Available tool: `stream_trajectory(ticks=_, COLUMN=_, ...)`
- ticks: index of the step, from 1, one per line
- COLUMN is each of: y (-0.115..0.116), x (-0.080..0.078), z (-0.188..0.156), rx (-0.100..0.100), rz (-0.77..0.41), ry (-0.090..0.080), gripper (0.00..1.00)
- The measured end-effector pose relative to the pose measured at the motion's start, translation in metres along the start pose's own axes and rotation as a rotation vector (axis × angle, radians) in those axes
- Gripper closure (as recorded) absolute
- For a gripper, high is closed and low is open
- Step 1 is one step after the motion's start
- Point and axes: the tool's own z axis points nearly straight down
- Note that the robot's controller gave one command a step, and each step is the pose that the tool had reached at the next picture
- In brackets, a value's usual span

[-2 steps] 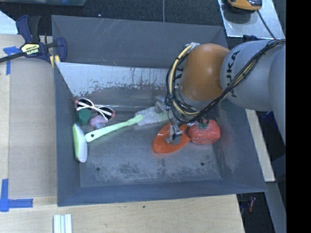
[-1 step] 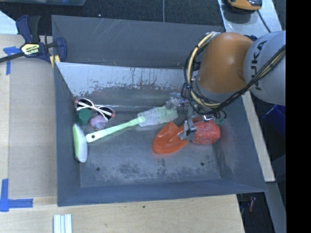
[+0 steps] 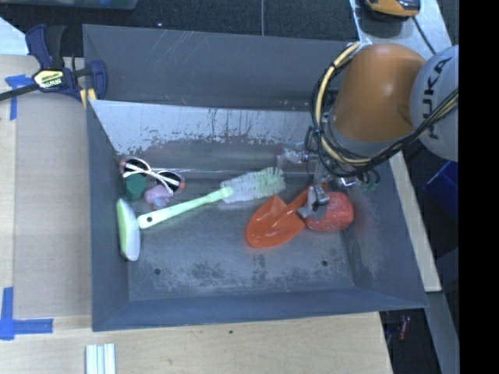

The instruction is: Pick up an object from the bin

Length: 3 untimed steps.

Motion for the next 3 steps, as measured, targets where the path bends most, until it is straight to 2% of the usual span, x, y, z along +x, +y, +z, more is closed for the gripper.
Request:
stream_trajectory(ticks=1, y=0.027, x=-0.028, z=0.074, rx=-0.002, rz=-0.316, ry=0.000, gripper=0.00)
stream_trajectory(ticks=2, y=0.047, x=-0.005, z=0.082, rx=0.005, rz=-0.129, ry=-0.013, gripper=0.00)
stream_trajectory(ticks=3, y=0.017, x=0.007, z=0.083, rx=0.003, rz=-0.262, ry=-0.020, gripper=0.00)
